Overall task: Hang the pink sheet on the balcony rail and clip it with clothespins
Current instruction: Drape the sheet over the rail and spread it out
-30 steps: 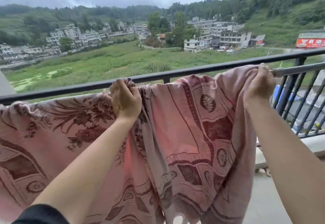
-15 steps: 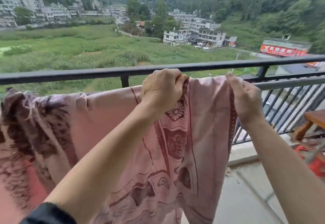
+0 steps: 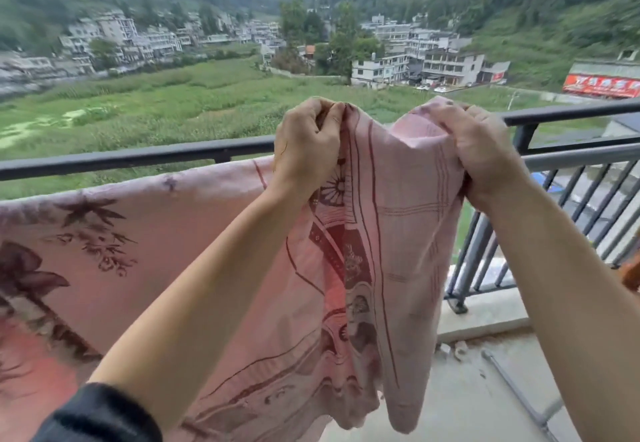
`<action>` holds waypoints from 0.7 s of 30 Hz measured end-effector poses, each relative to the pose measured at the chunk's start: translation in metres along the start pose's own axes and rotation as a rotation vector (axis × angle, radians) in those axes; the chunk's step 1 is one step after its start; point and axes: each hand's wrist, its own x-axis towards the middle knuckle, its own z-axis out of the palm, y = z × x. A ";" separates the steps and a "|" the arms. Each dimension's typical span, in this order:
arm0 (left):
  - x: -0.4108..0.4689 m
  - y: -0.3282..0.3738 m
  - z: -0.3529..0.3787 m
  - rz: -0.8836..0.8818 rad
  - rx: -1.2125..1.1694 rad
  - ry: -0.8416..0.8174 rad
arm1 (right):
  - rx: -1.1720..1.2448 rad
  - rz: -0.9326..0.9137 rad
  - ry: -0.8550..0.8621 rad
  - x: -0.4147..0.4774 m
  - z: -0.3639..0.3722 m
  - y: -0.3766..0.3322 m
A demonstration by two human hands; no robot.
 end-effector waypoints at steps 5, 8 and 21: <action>-0.034 0.069 0.064 0.180 -0.051 0.275 | -0.122 -0.381 0.374 -0.010 -0.080 -0.025; -0.057 0.094 0.107 0.248 -0.009 0.056 | -0.768 -0.380 0.505 -0.013 -0.127 -0.016; -0.096 -0.008 -0.059 -0.403 1.006 -0.067 | -1.200 -0.433 -0.380 -0.026 -0.007 0.020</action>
